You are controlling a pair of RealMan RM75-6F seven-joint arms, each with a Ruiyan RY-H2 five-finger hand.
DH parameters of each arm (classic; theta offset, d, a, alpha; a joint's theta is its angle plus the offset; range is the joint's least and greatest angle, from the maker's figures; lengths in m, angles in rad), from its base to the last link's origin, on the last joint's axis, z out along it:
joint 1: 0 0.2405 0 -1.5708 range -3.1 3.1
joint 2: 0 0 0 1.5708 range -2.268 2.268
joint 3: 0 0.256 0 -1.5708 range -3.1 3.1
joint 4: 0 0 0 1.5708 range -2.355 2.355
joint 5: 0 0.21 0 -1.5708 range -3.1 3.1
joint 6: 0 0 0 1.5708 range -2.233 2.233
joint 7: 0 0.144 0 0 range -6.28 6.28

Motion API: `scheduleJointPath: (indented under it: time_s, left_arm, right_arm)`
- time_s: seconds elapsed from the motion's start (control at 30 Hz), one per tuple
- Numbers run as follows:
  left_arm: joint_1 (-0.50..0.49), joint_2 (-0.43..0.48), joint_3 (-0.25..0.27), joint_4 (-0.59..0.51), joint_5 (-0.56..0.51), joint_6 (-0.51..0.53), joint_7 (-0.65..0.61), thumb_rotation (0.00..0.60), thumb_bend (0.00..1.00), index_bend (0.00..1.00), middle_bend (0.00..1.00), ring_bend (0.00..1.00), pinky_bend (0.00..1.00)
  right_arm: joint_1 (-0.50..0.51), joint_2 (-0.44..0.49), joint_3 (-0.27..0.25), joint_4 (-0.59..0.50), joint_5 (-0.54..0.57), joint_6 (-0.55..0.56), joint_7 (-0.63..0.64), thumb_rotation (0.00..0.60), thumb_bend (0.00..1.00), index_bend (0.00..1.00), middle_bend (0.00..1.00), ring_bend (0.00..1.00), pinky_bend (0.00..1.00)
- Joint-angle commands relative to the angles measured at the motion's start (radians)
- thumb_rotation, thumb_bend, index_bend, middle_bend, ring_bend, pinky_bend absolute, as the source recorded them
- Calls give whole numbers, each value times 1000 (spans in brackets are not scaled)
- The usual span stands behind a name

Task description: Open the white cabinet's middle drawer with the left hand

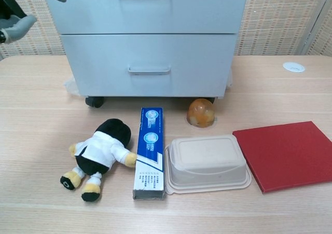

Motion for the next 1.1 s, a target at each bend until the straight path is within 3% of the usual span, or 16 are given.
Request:
scheduleJointPath:
  time_s: [0.03, 0.53, 1.1]
  left_arm:
    - [-36, -18, -24, -10, -42, -39, 14, 600, 581, 207, 935, 1000, 1000]
    - [-168, -75, -99, -11, -184, -146, 82, 600, 581, 206, 935, 1000, 1000]
    - [-268, -105, -136, 18, -294, -217, 119, 600, 581, 215, 935, 1000, 1000]
  right_arm:
    - [0, -1, 0, 2, 0, 0, 1, 600, 275, 162, 251, 190, 320]
    - [-3, -7, -3, 24, 9, -3, 20, 600, 275, 162, 251, 191, 320]
    - [-13, -13, -4, 54, 22, -1, 47, 600, 275, 162, 251, 195, 320]
